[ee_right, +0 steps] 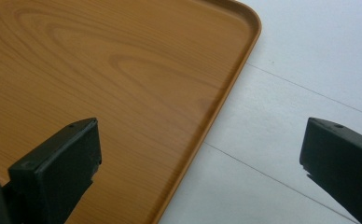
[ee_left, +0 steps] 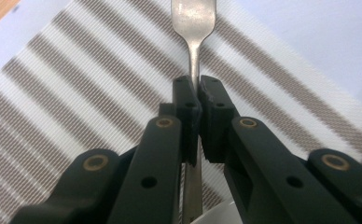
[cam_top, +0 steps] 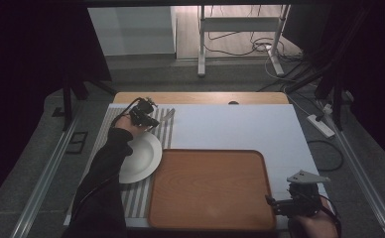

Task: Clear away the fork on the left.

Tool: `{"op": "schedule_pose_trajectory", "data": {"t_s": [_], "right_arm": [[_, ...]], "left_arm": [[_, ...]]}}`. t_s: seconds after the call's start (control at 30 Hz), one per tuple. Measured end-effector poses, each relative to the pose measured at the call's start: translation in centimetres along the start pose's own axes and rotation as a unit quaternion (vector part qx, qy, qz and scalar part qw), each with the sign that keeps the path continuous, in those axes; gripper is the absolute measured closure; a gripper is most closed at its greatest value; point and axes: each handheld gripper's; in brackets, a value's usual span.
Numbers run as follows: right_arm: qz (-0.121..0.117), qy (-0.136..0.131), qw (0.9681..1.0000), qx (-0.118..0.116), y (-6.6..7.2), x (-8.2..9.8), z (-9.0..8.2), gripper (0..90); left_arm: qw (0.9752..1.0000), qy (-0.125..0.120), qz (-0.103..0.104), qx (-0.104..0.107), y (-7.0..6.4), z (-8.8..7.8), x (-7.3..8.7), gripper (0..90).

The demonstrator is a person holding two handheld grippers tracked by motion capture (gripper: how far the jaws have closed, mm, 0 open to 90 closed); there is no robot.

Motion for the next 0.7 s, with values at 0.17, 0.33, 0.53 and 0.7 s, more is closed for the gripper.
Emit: {"op": "schedule_pose_trajectory", "data": {"t_s": [0.17, 0.33, 0.53, 0.7], "right_arm": [[0.0, 0.0, 1.0, 0.0, 0.0, 0.0, 0.0, 0.0], [-0.001, 0.0, 1.0, 0.0, 0.0, 0.0, 0.0, 0.0], [-0.001, 0.0, 1.0, -0.001, 0.0, 0.0, 0.0, 0.0], [-0.002, 0.0, 1.0, -0.001, 0.0, 0.0, 0.0, 0.0]], "left_arm": [[0.9996, 0.009, 0.024, 0.007, -1.3, 0.0, -1.3, 86.2], [0.9988, 0.013, 0.046, 0.014, -2.7, 0.1, -2.4, 86.2], [0.9975, 0.015, 0.066, 0.019, -4.2, 0.4, -3.3, 86.3], [0.9962, 0.02, 0.08, 0.026, -5.4, 0.7, -3.9, 86.3]]}}
Point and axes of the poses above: each handheld gripper's, and its own axes: z roughly forward along the jaws, x roughly out of its underside, y roughly to its left, and after that the axes turned 8 degrees about x, right-handed
